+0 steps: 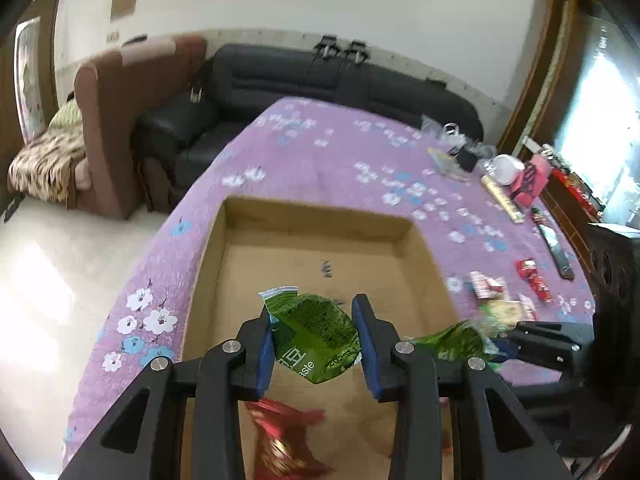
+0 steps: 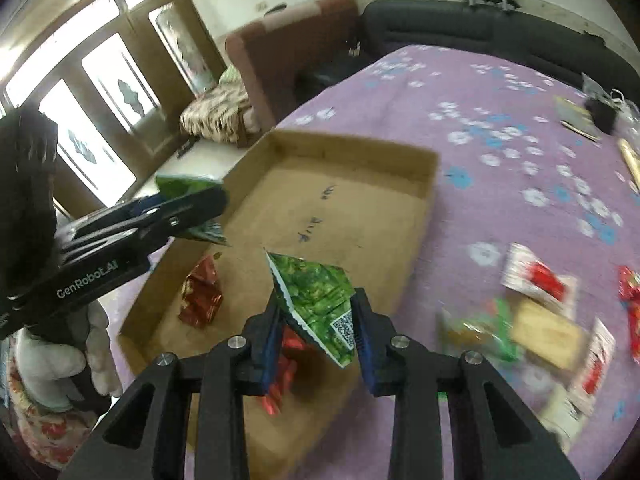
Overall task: Organize snacks
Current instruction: 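Carry the green bags in both tools over the cardboard box, then open both tools to drop the green bags into the box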
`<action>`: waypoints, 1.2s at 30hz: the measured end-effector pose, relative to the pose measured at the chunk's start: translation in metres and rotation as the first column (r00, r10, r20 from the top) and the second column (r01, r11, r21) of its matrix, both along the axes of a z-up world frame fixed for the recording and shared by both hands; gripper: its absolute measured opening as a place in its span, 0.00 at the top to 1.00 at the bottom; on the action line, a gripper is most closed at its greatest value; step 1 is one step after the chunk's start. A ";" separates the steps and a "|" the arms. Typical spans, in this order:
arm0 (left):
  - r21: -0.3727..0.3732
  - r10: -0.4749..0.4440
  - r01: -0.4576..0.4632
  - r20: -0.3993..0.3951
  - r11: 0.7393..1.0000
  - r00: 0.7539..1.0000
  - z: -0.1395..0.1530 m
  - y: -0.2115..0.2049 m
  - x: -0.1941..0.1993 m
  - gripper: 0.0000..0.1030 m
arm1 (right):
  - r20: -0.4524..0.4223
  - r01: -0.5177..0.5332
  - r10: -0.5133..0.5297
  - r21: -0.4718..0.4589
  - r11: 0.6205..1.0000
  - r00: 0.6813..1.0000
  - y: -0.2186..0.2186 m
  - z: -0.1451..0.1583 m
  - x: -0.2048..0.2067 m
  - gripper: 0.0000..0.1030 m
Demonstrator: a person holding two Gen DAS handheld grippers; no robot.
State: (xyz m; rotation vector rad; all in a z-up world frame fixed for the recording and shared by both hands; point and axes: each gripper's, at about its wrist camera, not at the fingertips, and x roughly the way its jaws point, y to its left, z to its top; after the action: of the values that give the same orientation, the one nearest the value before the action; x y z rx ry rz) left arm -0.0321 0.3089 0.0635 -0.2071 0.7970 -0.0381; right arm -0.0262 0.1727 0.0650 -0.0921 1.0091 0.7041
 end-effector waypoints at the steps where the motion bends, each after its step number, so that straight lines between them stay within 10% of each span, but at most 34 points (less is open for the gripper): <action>1: 0.000 0.009 -0.009 -0.017 1.000 1.000 -0.006 0.004 0.004 0.64 | -0.010 -0.005 0.005 -0.006 1.000 1.000 0.007 -0.004 0.003 0.69; 17: -0.116 0.078 -0.079 -0.012 0.990 0.997 -0.010 0.033 -0.004 0.44 | 0.020 -0.073 0.073 -0.026 0.997 0.997 0.038 -0.013 0.002 0.51; 23: -0.182 0.096 -0.083 0.062 0.980 0.993 0.012 0.032 -0.030 0.20 | 0.054 -0.018 0.016 0.053 0.998 0.998 0.005 0.013 -0.003 0.50; 36: -0.296 0.029 0.013 0.139 0.955 0.990 0.033 -0.050 -0.086 0.20 | 0.124 0.121 -0.144 0.175 0.977 0.982 -0.126 0.038 -0.020 0.44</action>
State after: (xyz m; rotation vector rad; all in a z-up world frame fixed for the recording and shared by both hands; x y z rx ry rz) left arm -0.1186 0.2588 0.0965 -0.4871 0.6456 -0.1638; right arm -0.0463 0.0470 0.1034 0.0719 0.8151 0.6482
